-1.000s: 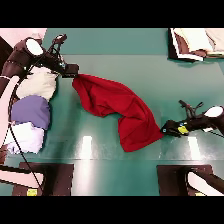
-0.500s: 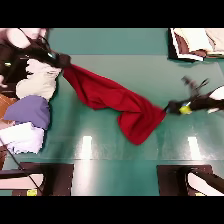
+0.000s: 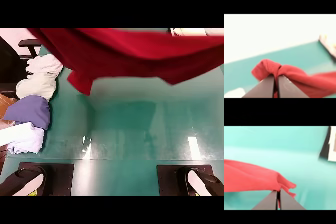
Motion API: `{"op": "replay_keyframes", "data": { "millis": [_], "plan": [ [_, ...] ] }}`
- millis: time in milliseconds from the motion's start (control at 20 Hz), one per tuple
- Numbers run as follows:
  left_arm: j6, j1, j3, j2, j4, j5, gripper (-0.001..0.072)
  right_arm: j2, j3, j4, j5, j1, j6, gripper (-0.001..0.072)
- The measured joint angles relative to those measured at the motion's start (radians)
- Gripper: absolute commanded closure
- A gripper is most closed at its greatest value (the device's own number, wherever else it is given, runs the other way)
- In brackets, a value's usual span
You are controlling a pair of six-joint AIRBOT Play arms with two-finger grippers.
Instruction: Fold the shirts.
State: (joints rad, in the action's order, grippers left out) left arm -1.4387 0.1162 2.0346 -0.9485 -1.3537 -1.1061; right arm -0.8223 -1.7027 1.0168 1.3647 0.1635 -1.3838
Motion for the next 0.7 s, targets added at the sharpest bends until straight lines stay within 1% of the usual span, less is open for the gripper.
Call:
{"op": "replay_keyframes", "data": {
  "millis": [200,300,400,500,600,700],
  "plan": [
    [-0.001,0.000,0.024,0.126,0.006,0.063,0.0684,0.007,-0.194,0.004,0.098,0.106,-0.023,0.0696],
    [-0.003,0.000,0.014,0.146,-0.003,0.065,0.0684,-0.026,-0.272,0.000,0.151,0.146,-0.043,0.0696],
    [-0.012,0.000,-0.026,0.135,-0.019,0.036,0.0683,-0.077,-0.307,-0.003,0.198,0.167,-0.066,0.0696],
    [-0.019,0.000,-0.091,0.093,-0.026,-0.008,0.0683,-0.135,-0.282,-0.001,0.240,0.167,-0.087,0.0696],
    [-0.023,0.000,-0.183,0.022,-0.026,-0.063,0.0682,-0.206,-0.207,0.022,0.281,0.129,-0.103,0.0696],
    [-0.026,0.000,-0.288,-0.065,-0.019,-0.092,0.0682,-0.287,-0.101,0.093,0.304,0.059,-0.113,0.0696]
  ]
}}
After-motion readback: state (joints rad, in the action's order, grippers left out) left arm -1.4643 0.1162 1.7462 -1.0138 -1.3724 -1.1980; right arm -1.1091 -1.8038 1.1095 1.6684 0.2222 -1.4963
